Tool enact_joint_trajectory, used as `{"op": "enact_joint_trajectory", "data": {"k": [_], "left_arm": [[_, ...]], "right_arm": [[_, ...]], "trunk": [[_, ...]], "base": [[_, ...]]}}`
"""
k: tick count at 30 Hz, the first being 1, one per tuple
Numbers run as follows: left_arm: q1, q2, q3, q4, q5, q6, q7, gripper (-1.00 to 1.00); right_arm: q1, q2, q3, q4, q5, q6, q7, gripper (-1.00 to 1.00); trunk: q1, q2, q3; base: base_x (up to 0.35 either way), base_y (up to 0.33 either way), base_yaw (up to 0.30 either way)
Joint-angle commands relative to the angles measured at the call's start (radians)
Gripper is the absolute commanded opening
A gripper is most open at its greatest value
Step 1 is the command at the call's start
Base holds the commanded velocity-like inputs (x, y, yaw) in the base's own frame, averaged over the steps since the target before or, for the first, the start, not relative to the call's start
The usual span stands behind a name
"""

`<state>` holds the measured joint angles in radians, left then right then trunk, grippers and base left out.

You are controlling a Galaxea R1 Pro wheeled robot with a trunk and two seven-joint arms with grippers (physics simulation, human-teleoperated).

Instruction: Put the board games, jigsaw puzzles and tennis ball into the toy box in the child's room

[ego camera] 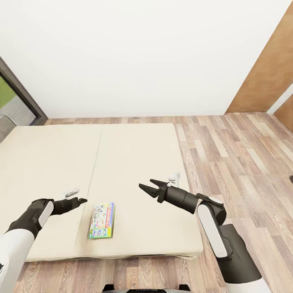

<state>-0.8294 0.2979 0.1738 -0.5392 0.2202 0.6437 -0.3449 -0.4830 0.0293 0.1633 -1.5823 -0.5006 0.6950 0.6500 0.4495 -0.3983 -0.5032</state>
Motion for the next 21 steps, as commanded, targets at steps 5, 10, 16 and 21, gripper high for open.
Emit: {"op": "enact_joint_trajectory", "data": {"k": [5, 10, 16, 21], "left_arm": [[-0.001, -0.001, 0.004, -0.001, 0.002, -0.013, -0.002, 1.00], [-0.001, -0.001, 0.004, -0.001, 0.002, -0.019, -0.003, 1.00], [-0.001, -0.001, 0.004, -0.001, 0.003, -0.021, -0.003, 1.00], [-0.001, -0.001, 0.004, -0.001, 0.004, -0.021, -0.003, 1.00]], "right_arm": [[0.000, 0.013, 0.043, -0.008, -0.006, 0.006, -0.006, 1.00], [0.000, 0.023, 0.061, -0.010, -0.006, 0.010, -0.004, 1.00], [0.000, 0.031, 0.071, -0.010, -0.006, 0.009, -0.008, 1.00], [0.000, 0.033, 0.075, -0.010, -0.006, 0.009, -0.010, 1.00]], "trunk": [[0.000, -0.002, -0.010], [0.000, -0.002, -0.018], [0.000, -0.002, -0.028], [0.000, -0.002, -0.036]], "base": [[0.000, 0.000, 0.000], [0.000, 0.000, 0.000], [0.000, 0.000, 0.000], [0.000, 0.000, 0.000]]}}
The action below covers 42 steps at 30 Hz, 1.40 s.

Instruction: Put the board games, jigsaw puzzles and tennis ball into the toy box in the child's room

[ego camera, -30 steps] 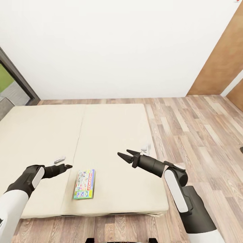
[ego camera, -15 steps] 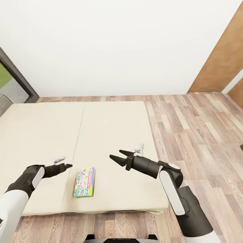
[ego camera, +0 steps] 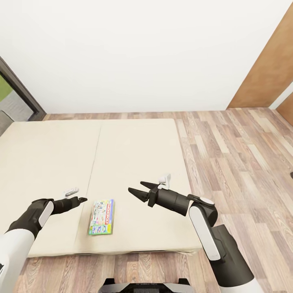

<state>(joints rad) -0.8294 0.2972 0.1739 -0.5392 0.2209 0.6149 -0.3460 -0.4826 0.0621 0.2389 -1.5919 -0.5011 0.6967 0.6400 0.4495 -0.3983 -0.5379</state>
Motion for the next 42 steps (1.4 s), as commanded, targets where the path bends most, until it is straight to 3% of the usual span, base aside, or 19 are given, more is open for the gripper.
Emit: {"op": "enact_joint_trajectory", "data": {"k": [1, 42], "left_arm": [[-0.001, -0.001, 0.004, -0.001, 0.003, 0.007, -0.002, 1.00], [-0.001, -0.012, 0.006, -0.002, 0.004, 0.006, -0.003, 1.00]], "right_arm": [[-0.001, 0.001, -0.001, 0.000, -0.005, 0.007, 0.000, 1.00], [-0.001, 0.001, 0.002, 0.000, -0.005, -0.002, -0.001, 1.00]], "trunk": [[0.000, -0.002, -0.003], [0.000, -0.002, -0.071]], "base": [[0.000, 0.000, 0.000], [0.000, 0.000, 0.000]]}}
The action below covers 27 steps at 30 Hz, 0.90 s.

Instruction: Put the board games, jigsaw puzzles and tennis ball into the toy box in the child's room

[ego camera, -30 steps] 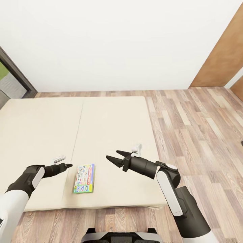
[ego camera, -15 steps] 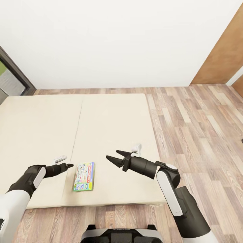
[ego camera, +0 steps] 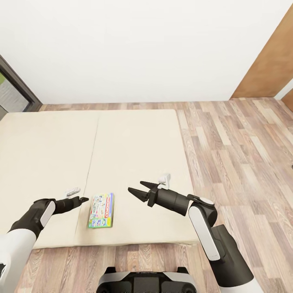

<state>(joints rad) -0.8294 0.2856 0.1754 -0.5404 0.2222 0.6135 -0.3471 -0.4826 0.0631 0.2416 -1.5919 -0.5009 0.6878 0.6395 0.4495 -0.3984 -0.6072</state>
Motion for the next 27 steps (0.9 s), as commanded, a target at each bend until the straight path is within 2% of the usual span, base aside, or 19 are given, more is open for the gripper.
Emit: {"op": "enact_joint_trajectory", "data": {"k": [1, 11, 19, 27], "left_arm": [[0.000, 0.000, 0.004, -0.001, 0.003, 0.008, -0.003, 1.00], [-0.006, 0.000, 0.005, -0.015, 0.005, 0.015, -0.009, 1.00], [-0.012, -0.021, 0.006, -0.047, 0.053, 0.019, 0.000, 1.00], [-0.013, -0.035, 0.003, -0.050, 0.065, 0.018, 0.001, 1.00]], "right_arm": [[-0.001, 0.000, -0.001, 0.000, -0.005, 0.007, -0.001, 1.00], [-0.001, 0.000, -0.001, 0.000, -0.005, 0.007, 0.000, 1.00], [-0.001, 0.000, -0.001, 0.000, -0.005, 0.007, 0.000, 1.00], [-0.001, 0.000, -0.001, 0.000, -0.005, 0.007, 0.000, 1.00]], "trunk": [[0.000, -0.002, -0.003], [0.000, -0.002, -0.019], [0.000, -0.002, -0.033], [0.000, -0.002, -0.046]], "base": [[0.000, 0.000, 0.000], [0.000, 0.000, 0.000], [0.000, 0.000, 0.000], [0.000, 0.000, 0.000]]}}
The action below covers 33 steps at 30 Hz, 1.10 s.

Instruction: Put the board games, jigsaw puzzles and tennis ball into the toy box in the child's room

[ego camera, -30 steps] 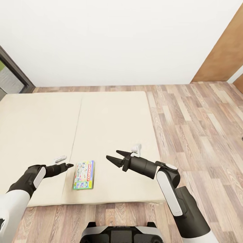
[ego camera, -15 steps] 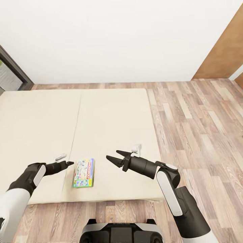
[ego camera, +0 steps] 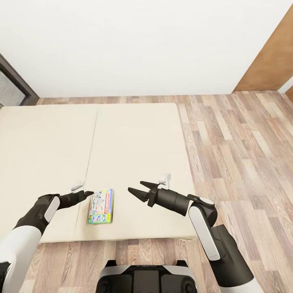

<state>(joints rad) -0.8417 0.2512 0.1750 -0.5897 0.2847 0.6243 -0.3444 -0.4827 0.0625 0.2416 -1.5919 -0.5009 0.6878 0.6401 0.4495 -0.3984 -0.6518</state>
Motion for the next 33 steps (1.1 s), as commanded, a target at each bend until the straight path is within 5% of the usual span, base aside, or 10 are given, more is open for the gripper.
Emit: {"op": "enact_joint_trajectory", "data": {"k": [1, 33], "left_arm": [[0.000, 0.000, 0.004, -0.001, 0.003, 0.008, -0.002, 1.00], [0.000, -0.001, 0.003, -0.004, 0.002, 0.002, -0.001, 1.00]], "right_arm": [[-0.001, 0.000, -0.001, 0.000, -0.005, 0.007, 0.000, 1.00], [-0.001, 0.000, -0.001, 0.000, -0.005, 0.007, 0.003, 1.00]], "trunk": [[0.000, -0.002, -0.003], [0.000, -0.002, -0.056]], "base": [[0.000, 0.000, 0.000], [0.000, 0.000, 0.000]]}}
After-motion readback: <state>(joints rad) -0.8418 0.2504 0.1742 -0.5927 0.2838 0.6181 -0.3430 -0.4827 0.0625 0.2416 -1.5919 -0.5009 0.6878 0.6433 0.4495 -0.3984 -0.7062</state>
